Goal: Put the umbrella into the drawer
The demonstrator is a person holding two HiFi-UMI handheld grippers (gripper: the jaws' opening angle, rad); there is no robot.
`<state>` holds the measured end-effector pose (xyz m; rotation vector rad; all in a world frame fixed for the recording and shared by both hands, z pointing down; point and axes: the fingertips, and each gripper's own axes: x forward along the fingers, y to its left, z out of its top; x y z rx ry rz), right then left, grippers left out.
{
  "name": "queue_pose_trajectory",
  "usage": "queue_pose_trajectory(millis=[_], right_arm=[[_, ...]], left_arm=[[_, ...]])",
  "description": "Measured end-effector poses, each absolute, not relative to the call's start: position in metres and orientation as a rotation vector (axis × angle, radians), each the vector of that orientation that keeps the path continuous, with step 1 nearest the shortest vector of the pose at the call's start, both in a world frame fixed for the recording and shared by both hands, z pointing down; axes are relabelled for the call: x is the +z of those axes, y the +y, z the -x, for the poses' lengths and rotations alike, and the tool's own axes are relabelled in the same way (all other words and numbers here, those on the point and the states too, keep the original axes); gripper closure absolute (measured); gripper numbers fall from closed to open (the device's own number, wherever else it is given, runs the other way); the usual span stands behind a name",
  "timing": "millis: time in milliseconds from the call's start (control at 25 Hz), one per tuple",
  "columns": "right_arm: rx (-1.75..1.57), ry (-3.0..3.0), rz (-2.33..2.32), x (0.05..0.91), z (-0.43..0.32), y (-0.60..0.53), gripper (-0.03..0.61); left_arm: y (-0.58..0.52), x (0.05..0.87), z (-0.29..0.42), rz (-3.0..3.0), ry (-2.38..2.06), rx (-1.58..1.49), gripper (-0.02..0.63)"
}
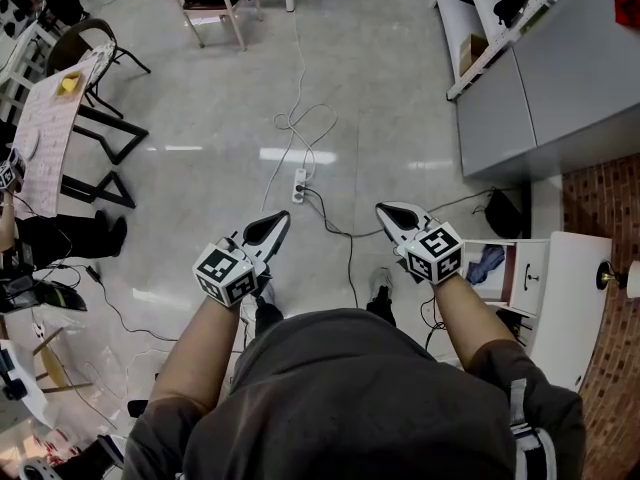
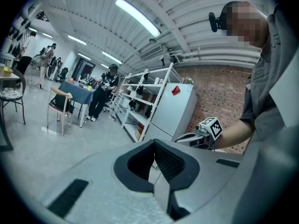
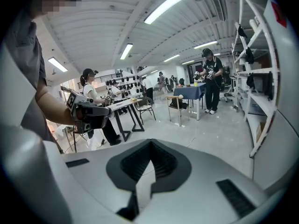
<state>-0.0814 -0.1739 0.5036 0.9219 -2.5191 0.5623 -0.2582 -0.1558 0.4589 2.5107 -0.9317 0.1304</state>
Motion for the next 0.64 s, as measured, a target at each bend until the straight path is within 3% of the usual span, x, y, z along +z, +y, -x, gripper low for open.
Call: queue_pose_trajectory(millis=[640], right_arm=[[0.564,-2.513,-0.937,0.5038,0.0745,-0.1668,0.588]], left_arm=[[-0.1475,0.4623,0.2544,-2.527,-0.918,0.118,0.607]])
